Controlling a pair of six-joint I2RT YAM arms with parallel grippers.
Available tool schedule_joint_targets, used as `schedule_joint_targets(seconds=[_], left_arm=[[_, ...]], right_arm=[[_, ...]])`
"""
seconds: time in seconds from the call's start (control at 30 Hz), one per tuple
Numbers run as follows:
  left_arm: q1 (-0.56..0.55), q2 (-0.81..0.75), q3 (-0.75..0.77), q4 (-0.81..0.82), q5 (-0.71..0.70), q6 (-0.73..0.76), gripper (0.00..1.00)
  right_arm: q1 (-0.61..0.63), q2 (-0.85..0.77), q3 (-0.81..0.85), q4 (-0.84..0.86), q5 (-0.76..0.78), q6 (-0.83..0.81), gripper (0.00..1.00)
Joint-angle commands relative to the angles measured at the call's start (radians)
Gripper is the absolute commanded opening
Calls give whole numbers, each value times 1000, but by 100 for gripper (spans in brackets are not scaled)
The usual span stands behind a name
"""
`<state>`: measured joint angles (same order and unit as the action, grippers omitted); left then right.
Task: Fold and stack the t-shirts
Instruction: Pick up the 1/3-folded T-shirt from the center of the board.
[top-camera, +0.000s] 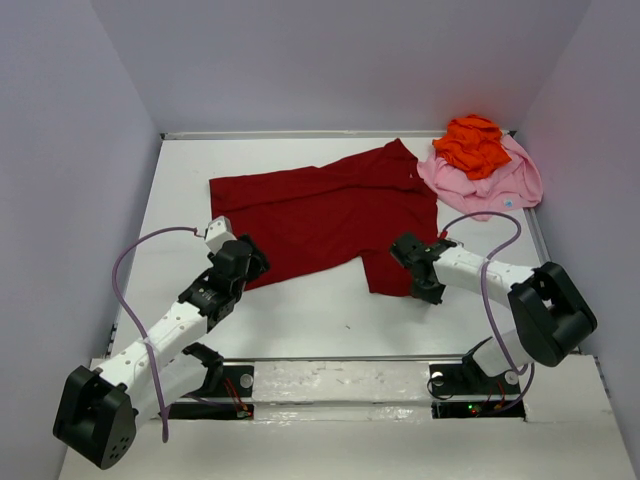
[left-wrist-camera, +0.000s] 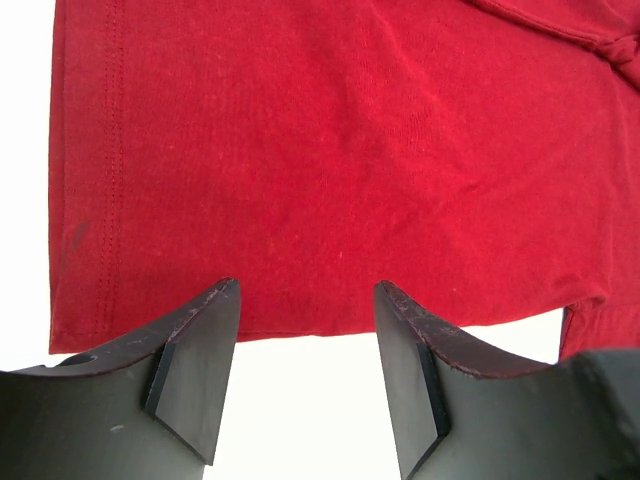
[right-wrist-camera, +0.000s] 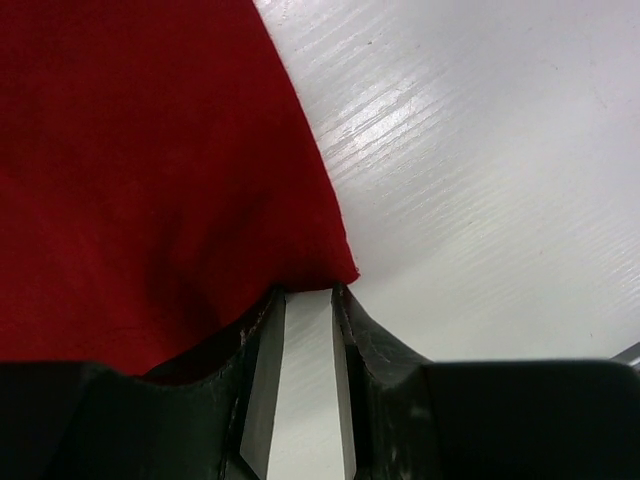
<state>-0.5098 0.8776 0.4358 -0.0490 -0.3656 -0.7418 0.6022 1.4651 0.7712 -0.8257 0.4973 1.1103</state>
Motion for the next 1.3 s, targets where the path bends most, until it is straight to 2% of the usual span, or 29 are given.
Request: schedule_joint_targets(seconds=[0.0,0.43,0.57,0.77,1.27], left_arm=[[-4,-17,-16,28,-10,-5,65],[-4,-9,-9,28,-22,5,65],[-6,-11,-11,28,-18,7,65],[-4,-17,-8,23,-21,13,65],[-6,-35,-6,6,-12,21,65]], right_arm=[[2,15,7,60,-9,-26,32],[2,20,27,74,18,-82,40],[2,35,34,56,29,-92,46],[2,57,42,59,15,-93,48],[2,-20,-127,325,-97,-3,46]])
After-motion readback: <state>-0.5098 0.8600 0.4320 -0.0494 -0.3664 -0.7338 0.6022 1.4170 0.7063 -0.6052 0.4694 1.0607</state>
